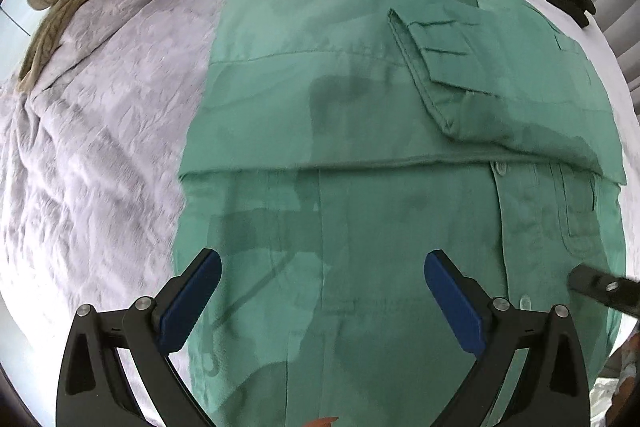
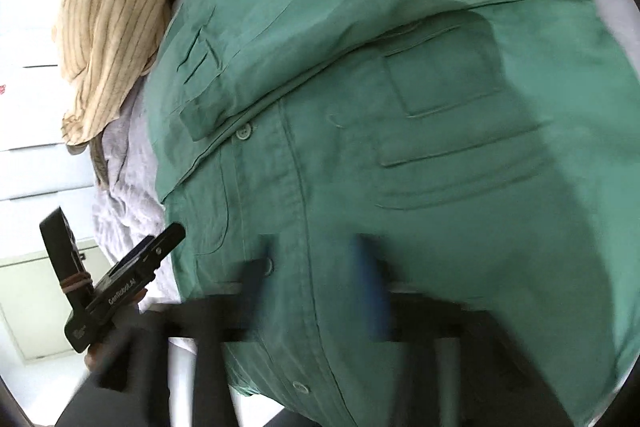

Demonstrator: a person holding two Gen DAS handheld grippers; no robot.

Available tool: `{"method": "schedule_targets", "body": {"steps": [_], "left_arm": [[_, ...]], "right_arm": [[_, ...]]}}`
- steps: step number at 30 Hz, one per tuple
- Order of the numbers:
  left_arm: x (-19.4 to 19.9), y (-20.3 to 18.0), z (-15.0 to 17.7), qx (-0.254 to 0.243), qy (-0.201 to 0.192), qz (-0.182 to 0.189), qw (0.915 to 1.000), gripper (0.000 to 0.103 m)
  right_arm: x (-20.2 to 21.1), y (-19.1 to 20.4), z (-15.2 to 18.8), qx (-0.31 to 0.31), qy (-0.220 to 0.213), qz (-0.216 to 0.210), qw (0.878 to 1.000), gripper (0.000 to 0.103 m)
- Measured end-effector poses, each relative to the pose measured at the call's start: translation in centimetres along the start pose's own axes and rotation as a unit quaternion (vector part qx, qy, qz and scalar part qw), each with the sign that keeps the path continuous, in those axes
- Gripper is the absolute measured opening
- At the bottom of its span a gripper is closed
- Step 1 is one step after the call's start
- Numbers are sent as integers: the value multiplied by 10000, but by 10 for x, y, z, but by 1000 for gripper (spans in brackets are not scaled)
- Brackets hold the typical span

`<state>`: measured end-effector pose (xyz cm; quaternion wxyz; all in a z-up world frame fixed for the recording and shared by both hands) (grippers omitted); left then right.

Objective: Fold large clothes
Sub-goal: 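Open the left tool and withdraw from the folded shirt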

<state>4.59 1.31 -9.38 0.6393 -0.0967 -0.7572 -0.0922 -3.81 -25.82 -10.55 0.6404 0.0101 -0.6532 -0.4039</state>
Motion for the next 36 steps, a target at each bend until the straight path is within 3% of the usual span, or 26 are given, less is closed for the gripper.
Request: {"method": "schedule_targets", "body": {"steps": [8,11,19,22,30,36], "left_arm": [[23,-2,19,-18,7,-68,10000,102],[27,-2,19,-20,38,-107,9999,102],[29,2,27,27,220,-107,9997,102],[31,0,32,-30,262,-148,9995,102],[29,1,44,-170,484,-112,9986,102],[28,7,52,-185,577,-125,9981,102]], "right_arm": [[25,-12,2,-121,-144,174,9997,68],[34,-16,4,-121,-203,249,9994,81],[56,-23,7,-63,-442,393,9982,83],[62,-23,8,-3,-518,399,9979,103],[66,-29,16,29,-292,412,9987,103],[68,-45,19,-299,-250,398,9984,103]]}}
Point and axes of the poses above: each gripper's, at about its wrist camera, not at the fingertips, and x roughly against the way its jaws point, y to its left, z to its underside, the point moved 4 cm from there along -x, roughly the way its jaws point, and after that the axes turned 7 degrees about -x, right-handed, at the moved point
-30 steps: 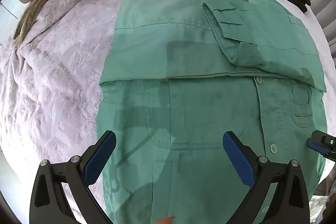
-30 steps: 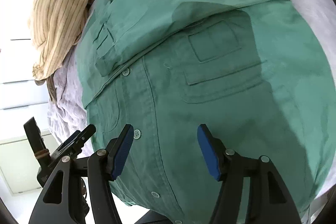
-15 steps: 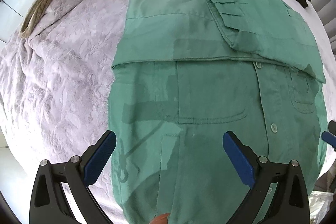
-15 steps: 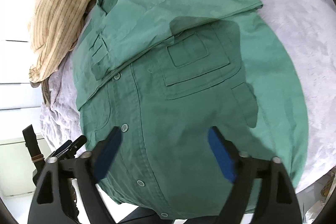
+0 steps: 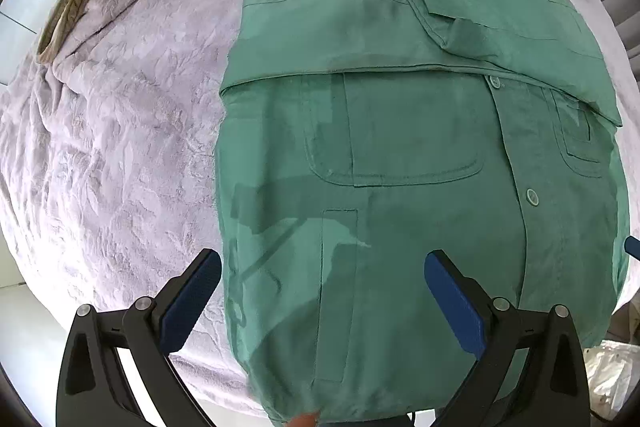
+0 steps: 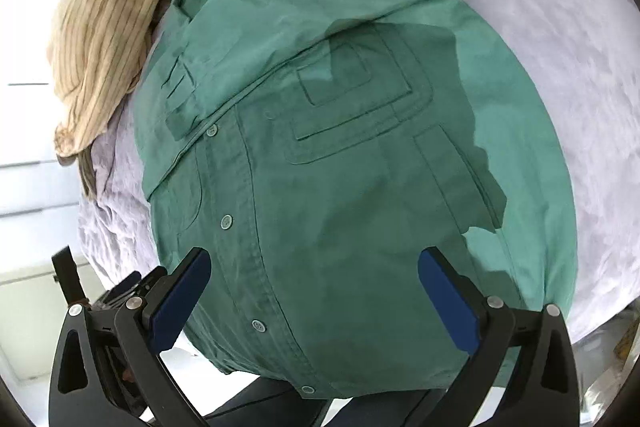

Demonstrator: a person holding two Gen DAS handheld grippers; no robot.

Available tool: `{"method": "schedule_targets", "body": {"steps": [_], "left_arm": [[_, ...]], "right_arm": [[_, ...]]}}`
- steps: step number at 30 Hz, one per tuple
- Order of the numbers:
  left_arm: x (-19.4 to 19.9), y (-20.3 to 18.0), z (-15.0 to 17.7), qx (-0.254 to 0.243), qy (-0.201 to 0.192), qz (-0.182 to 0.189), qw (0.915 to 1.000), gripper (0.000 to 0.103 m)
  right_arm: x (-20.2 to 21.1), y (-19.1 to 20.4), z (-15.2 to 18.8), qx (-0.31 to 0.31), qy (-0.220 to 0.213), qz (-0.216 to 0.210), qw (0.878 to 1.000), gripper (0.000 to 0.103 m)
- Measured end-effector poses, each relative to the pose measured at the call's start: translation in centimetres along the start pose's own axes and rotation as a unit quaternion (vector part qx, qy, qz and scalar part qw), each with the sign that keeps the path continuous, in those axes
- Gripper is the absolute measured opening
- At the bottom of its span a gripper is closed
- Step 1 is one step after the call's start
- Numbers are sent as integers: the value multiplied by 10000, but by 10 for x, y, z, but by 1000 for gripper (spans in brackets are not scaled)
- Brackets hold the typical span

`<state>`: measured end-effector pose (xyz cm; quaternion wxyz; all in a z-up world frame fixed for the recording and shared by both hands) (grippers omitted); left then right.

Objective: Fold large clothes
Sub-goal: 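Open the left tool and withdraw from the folded shirt, then grasp the green shirt hem with the right tool and lift it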

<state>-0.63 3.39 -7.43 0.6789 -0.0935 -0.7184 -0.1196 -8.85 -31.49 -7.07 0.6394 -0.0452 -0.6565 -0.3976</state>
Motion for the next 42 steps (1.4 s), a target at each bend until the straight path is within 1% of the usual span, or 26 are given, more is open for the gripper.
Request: {"method": "schedule_targets", "body": {"steps": [3,6,9,15,18,20,22,24,26,29,30,31,32,34,36,37,40,42], "left_arm": [[3,0,2,8,-39,-14,10000,102],[6,-3,4,-42,-49,156,9999,102],[9,-6,5,-60,-90,226,9997,102],[3,-7,14,-68,27,355,9993,102],[-1,3,24,-57,86,540,9985,102],[-2,9,32,-66,114,623,9980,102],[-5,15,41,-93,168,626,9979,102],[-12,23,53,-104,273,607,9977,102],[-19,27,65,-62,411,712,9966,102],[-31,28,86,68,675,1064,9920,102],[-33,27,91,63,745,1109,9910,102],[-37,25,97,22,844,1180,9894,102],[-40,21,105,-60,959,1332,9864,102],[-45,14,114,-152,1109,1550,9815,102],[-51,5,124,-237,1285,1771,9755,102],[-56,1,130,-264,1386,1828,9730,102],[-65,-2,135,-292,1500,1782,9721,102],[-69,-5,135,-245,1491,1765,9726,102]], "right_arm": [[2,-5,1,-51,8,69,10000,103],[4,-9,2,-65,21,124,9999,103],[6,-12,1,-35,44,146,9999,103],[9,-25,1,-84,98,166,9998,103],[14,-36,1,-67,63,167,9998,103],[23,-46,2,-35,-79,164,9998,103],[35,-62,2,-46,-232,245,9994,103],[46,-85,2,-182,-366,357,9985,103],[51,-107,3,-353,-376,459,9976,103],[49,-143,11,-671,-183,498,9963,103],[45,-155,16,-773,-76,514,9957,103],[38,-168,22,-899,133,472,9947,103],[33,-174,25,-972,256,410,9941,103],[21,-188,37,-1217,548,175,9909,103],[9,-188,49,-1329,847,-200,9873,103],[4,-186,54,-1317,946,-267,9864,103],[-8,-168,64,-1066,1190,-381,9864,103],[-8,-150,65,-889,1245,-747,9854,103]]}}
Point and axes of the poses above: each gripper's, at about its wrist camera, not at the fingertips, and x roughly against the way its jaws point, y to its left, z to its underside, the point moved 4 cm from there along -x, roughly the way its jaws point, and after that the axes turned 7 degrees about -x, right-handed, at the moved point
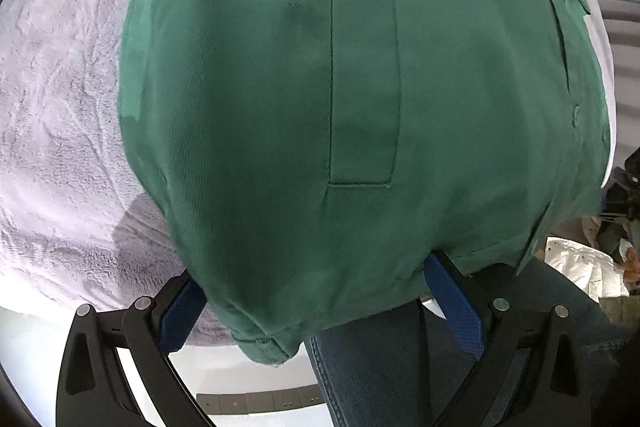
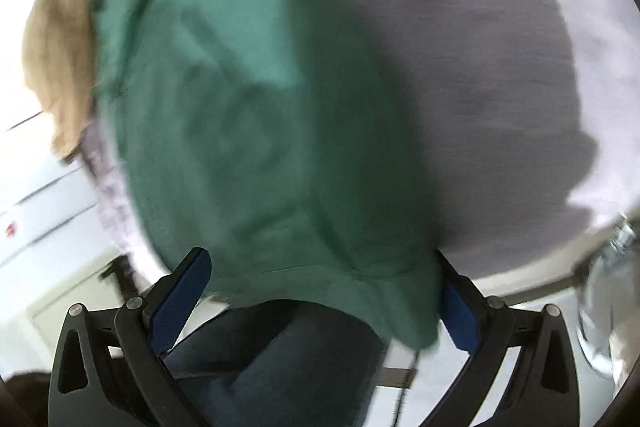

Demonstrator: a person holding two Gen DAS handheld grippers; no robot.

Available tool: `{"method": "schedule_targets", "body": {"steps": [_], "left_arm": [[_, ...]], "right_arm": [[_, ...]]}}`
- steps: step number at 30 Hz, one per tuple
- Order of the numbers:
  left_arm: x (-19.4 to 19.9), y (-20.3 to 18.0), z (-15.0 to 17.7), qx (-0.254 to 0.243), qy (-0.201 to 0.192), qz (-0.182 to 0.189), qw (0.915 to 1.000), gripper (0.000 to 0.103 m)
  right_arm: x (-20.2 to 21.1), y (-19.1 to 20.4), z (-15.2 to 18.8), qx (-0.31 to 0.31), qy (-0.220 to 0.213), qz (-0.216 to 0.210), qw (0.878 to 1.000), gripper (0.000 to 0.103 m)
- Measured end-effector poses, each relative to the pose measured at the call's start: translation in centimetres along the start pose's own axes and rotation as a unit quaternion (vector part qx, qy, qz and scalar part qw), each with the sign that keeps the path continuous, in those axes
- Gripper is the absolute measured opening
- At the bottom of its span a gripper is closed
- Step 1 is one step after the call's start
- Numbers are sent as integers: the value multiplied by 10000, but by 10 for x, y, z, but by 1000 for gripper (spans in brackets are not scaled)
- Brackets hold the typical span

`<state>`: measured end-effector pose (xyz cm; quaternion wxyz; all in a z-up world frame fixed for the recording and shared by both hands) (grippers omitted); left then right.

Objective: Fold large clothes
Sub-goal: 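Grasp the green shirt hem with the right tool and lift it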

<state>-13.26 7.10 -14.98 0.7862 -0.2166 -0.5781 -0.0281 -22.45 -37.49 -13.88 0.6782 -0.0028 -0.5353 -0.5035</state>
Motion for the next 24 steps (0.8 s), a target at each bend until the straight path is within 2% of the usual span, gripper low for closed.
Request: {"method": "schedule_targets", "body": {"steps": [3,5,10,13,16,18,19,22,23,24], "left_arm": [[0,9,-7,161,-47,126,9998,102],[2,12,-14,248,-74,207,9995,102],[10,20,-13,411,-168,422,9981,102],[14,19,-13,538,-243,638,9962,102],[19,29,-10,503,-285,668,9961,102],[22,27,-6,474,-291,671,9962,102],[20,25,1,465,-284,640,9965,100],[8,17,4,321,-124,215,9992,78],[8,18,5,246,-97,120,9996,74],[9,19,5,216,-105,105,9997,69]], "right_arm": [[2,26,3,165,140,-842,9962,103],[2,36,3,230,222,-1065,9938,103],[-13,37,-3,196,355,-621,9972,103],[-19,40,1,163,393,-653,9970,103],[-15,47,-2,220,471,-885,9947,103],[-15,47,-2,250,520,-830,9949,103],[-17,47,-3,266,556,-731,9954,103],[-22,42,-5,236,626,-305,9973,102],[-24,38,-5,227,636,-116,9977,98],[-26,35,-5,227,654,112,9975,77]]}}
Point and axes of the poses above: each gripper's, at about its wrist camera, not at the fingertips, and x roughly against the way its jaws point, y to its left, z to its underside, the point moved 4 cm from there along -x, roughly the way its jaws point, and after that the axes turned 7 degrees about -x, right-handed, at the moved point
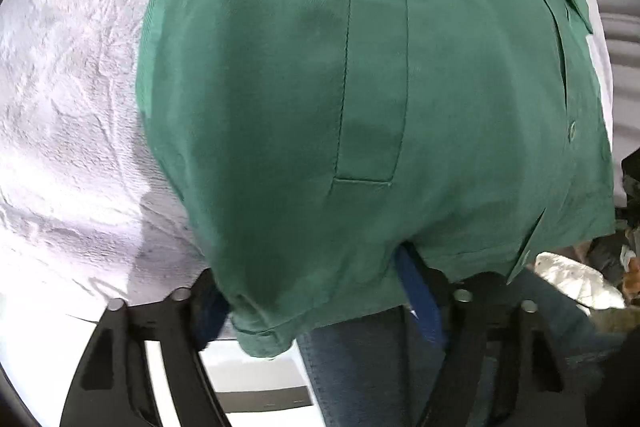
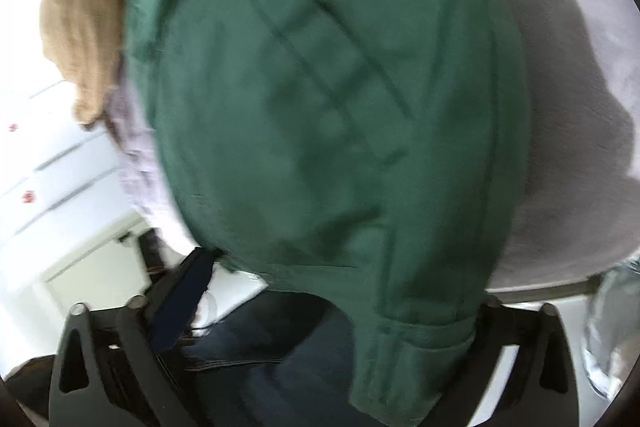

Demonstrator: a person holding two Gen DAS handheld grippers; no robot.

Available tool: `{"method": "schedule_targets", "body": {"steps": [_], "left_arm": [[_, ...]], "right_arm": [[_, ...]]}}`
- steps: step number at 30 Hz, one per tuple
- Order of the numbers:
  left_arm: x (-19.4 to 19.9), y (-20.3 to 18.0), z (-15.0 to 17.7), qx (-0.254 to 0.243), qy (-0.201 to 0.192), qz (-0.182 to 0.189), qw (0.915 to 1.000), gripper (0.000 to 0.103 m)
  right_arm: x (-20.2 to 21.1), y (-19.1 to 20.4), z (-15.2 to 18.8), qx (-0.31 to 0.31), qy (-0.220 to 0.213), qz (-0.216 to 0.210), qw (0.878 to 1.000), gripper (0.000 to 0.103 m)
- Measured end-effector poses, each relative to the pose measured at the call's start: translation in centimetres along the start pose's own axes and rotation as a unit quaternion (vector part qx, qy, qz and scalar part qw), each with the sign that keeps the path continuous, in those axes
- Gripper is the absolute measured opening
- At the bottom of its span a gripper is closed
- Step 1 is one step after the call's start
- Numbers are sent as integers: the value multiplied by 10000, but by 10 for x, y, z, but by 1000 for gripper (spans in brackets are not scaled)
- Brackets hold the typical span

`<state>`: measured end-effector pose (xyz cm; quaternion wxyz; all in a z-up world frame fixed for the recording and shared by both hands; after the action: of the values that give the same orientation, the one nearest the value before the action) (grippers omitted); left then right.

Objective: Fold large clothes

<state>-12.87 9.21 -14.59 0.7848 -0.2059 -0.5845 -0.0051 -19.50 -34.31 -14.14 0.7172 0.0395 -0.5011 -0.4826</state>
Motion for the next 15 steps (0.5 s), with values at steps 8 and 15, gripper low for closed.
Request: {"method": "schedule_targets", "body": {"steps": [8,15], "left_arm": [[45,13,-2,156,-188,805,9965,15],[125,19,-29,278,-1135,1743,9777,15]], "right_arm": [[20,20,12,365,-212,-453,9981,10],[66,78,-6,414,-801,-2338,9681,10]]}}
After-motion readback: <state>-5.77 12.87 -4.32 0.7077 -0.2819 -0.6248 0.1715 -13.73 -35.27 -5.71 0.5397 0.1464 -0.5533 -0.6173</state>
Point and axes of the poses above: each gripper's, at about its wrist camera, not at the fingertips, and x roughly against the way its jaws point, y to its left, z to its underside, the point moved 4 cm from there along -x, roughly the way its jaws point, and after that the axes turned 7 degrees about -x, right-handed, at the moved point
